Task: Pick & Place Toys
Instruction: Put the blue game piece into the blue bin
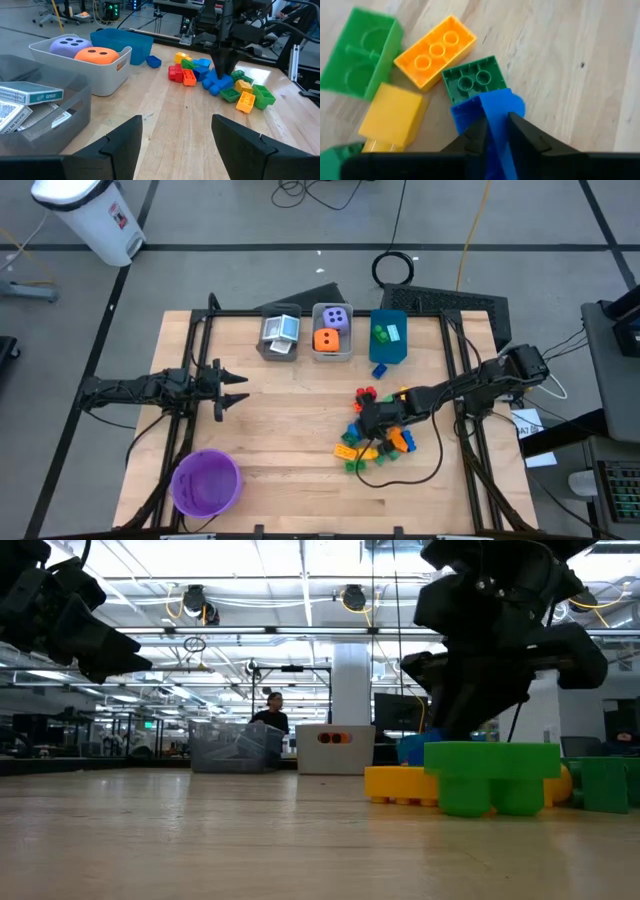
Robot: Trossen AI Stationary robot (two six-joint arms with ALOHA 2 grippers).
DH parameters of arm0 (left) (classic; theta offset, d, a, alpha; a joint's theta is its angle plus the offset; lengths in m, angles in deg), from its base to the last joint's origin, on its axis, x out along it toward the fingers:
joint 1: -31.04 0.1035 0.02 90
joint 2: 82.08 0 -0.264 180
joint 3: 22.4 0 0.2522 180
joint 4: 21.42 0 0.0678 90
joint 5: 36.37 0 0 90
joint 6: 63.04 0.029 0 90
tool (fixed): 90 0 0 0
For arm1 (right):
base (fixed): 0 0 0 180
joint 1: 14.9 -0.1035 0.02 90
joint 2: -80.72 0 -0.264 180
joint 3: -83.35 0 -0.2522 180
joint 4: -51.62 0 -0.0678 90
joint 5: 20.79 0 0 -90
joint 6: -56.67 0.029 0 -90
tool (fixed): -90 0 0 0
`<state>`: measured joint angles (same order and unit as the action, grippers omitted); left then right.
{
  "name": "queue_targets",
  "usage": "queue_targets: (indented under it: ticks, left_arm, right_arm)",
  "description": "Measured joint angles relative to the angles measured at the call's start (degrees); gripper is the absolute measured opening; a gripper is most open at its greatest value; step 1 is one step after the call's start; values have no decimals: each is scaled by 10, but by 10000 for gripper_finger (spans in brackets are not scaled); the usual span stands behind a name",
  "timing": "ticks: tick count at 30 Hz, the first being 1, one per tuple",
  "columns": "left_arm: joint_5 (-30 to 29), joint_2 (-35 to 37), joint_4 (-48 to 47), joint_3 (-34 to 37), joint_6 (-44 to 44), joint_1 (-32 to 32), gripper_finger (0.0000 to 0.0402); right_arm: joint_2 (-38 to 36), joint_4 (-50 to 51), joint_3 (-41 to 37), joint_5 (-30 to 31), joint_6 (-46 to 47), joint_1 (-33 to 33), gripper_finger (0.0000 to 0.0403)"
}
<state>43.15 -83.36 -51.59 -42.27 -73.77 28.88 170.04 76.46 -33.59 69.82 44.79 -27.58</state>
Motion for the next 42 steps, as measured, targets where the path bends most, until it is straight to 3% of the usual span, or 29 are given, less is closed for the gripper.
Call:
queue_targets:
  ticks: [5, 11, 23, 32, 42]
  left_arm:
    - [0, 0, 0, 0, 0, 0, 246]
    - [0, 0, 0, 0, 0, 0, 246]
    - [0, 0, 0, 0, 0, 0, 246]
    - [0, 0, 0, 0, 0, 0, 246]
    - [0, 0, 0, 0, 0, 0, 246]
  right_arm:
    - [0, -11, 0, 3, -1, 0, 14]
    - [-15, -17, -1, 51, 0, -1, 6]
    - [-161, -32, -3, 54, 60, 48, 4]
    - [-250, -32, -2, 55, 72, 152, 4]
    - [-269, -8, -2, 56, 79, 326, 4]
